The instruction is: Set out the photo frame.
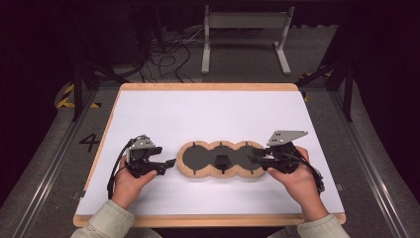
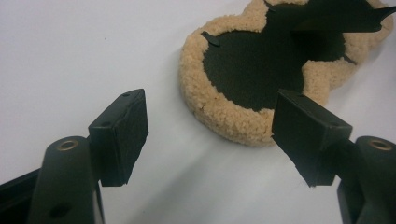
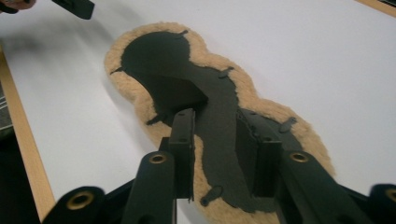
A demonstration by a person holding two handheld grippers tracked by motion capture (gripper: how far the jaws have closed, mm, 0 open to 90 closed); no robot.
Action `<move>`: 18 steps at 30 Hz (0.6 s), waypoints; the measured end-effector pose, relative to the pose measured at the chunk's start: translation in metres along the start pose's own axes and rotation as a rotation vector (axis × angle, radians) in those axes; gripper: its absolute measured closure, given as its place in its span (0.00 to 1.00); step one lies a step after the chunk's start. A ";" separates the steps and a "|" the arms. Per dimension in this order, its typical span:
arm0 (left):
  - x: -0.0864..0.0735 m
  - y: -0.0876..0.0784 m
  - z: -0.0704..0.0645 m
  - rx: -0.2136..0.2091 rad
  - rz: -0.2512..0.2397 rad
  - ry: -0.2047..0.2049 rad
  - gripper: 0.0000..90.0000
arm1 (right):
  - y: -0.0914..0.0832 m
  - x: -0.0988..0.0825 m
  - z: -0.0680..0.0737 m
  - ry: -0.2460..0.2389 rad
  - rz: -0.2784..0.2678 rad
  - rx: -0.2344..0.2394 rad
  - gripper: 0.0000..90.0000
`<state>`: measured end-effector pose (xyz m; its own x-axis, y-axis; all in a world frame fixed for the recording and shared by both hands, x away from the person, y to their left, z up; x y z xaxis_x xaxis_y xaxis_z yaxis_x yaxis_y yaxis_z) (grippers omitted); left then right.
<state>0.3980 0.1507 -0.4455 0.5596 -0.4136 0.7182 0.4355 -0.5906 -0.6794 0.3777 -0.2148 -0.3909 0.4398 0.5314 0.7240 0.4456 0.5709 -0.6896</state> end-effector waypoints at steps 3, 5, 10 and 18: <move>0.000 0.000 0.000 -0.002 0.001 -0.009 0.31 | -0.005 -0.002 -0.006 0.023 -0.004 -0.023 0.67; 0.000 0.001 0.000 -0.002 0.007 -0.010 0.31 | -0.007 -0.002 -0.009 0.035 -0.004 -0.033 0.63; -0.001 0.003 0.000 -0.010 0.029 -0.011 0.31 | -0.008 -0.008 -0.017 0.041 0.050 -0.074 0.51; -0.002 0.006 -0.002 -0.028 0.040 -0.028 0.29 | -0.004 -0.022 -0.032 0.100 0.104 -0.086 0.36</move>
<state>0.3987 0.1465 -0.4507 0.5958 -0.4177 0.6859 0.3929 -0.5933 -0.7026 0.3913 -0.2487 -0.4045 0.5603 0.5176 0.6467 0.4566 0.4584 -0.7625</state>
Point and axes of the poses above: each handheld gripper's, and its own axes: y roughly forward along the jaws, x roughly out of its top, z roughly to its left, the point moved 4 cm from there along y, roughly forward along the jaws, and after that the axes turned 3 degrees about z, right-handed, at the moved point
